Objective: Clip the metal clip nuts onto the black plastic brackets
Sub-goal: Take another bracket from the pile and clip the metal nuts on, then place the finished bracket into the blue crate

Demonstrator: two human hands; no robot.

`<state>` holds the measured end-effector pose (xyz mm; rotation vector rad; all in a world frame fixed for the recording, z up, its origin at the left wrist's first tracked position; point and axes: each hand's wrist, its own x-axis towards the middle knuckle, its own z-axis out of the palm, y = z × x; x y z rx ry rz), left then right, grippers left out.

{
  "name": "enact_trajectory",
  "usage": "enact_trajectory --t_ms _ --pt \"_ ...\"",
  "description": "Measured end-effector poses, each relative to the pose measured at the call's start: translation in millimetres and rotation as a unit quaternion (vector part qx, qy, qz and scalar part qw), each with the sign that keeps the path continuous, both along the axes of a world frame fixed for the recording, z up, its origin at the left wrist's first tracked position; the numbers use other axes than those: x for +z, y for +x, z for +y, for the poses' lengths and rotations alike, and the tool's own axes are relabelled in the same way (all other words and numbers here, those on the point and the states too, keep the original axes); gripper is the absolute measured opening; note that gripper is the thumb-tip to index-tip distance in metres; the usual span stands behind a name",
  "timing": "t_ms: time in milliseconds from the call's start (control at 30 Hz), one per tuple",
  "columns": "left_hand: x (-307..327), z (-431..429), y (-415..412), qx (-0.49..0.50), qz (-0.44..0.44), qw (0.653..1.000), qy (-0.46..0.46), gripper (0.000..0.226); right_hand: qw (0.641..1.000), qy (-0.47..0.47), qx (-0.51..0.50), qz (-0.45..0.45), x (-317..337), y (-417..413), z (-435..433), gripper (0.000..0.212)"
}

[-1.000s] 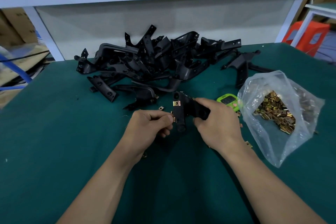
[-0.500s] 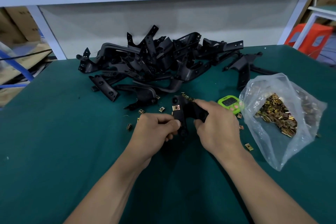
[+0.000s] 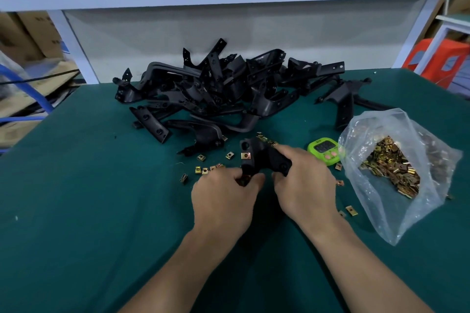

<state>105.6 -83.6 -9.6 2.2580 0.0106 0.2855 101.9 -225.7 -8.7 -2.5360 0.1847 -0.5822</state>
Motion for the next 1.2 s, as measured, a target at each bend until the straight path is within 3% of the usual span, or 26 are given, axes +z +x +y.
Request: enact_trajectory --t_ms 67,233,400,667,767,900,1200 --pt "-0.9 -2.5 0.4 0.024 0.007 1.000 0.013 0.049 1.000 -0.004 -0.021 -0.013 -1.7 0.2 4.1 0.040" --pt "0.1 -5.7 1.0 0.037 0.016 0.999 -0.011 0.037 0.999 0.015 -0.033 -0.029 -2.2 -0.2 8.5 0.034" --pt "-1.8 -4.8 -0.9 0.048 -0.013 0.996 0.079 0.044 0.999 0.037 -0.019 -0.015 2.4 -0.6 4.2 0.036" --pt "-5.2 -2.5 -0.3 0.040 -0.066 0.988 0.133 0.053 0.999 0.041 -0.021 -0.002 3.5 -1.8 5.9 0.040" --pt "-4.3 -1.6 0.5 0.019 -0.053 0.992 0.116 0.050 0.998 0.055 -0.020 0.001 3.6 -1.1 5.2 0.039" --pt "-4.5 3.5 4.8 -0.047 -0.022 0.998 -0.027 0.040 0.997 0.071 -0.031 -0.003 3.8 1.0 2.0 0.035" --pt "-3.9 -0.3 5.7 -0.036 -0.062 0.997 0.019 0.034 0.998 0.062 -0.016 0.004 1.0 3.5 -0.8 0.034"
